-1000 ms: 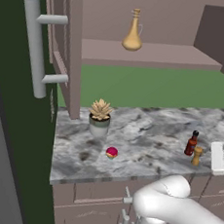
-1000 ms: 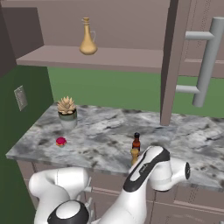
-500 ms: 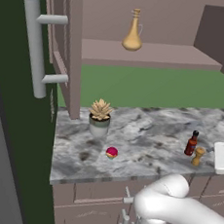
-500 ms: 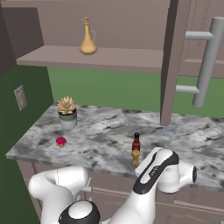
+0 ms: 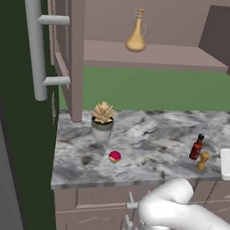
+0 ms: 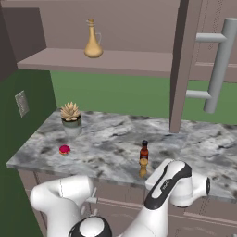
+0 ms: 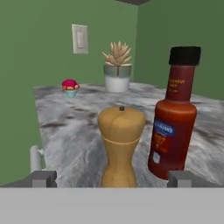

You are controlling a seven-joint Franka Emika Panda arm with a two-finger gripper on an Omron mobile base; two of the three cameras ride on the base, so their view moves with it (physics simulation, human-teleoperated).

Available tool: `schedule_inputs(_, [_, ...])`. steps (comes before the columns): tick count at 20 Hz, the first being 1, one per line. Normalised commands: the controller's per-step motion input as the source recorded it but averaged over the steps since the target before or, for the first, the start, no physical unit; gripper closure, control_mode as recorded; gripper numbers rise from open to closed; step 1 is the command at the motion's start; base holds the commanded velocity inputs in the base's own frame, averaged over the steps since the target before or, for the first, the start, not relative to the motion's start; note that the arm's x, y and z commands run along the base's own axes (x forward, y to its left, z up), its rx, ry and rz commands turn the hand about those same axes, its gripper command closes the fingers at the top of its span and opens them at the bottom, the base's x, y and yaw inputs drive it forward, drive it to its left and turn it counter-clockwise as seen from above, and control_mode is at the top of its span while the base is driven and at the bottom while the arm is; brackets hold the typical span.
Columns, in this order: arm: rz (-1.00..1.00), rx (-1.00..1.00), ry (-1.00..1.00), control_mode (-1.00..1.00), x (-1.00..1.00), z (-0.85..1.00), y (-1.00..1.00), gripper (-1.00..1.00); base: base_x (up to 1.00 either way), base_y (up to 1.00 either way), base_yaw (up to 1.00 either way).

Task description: There are various items on the counter. Only move the condiments/shakers into the cabinet.

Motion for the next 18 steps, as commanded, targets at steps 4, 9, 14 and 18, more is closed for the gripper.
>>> schedule_inputs(4, [0.00, 0.00, 0.08, -1.00, 0.00, -0.12, 0.00, -1.00, 0.00, 0.00, 0.00])
schedule_inputs(9, [0.00, 0.00, 0.07, -1.00, 0.05, -0.01, 0.00, -1.00, 0.00, 0.00, 0.00])
schedule_inputs(14, [0.00, 0.02, 0.07, -1.00, 0.17, 0.00, 0.07, -1.00, 0.00, 0.00, 0.00])
schedule_inputs(18, [0.00, 0.00, 0.06, -1.00, 0.10, 0.00, 0.18, -1.00, 0.00, 0.00, 0.00])
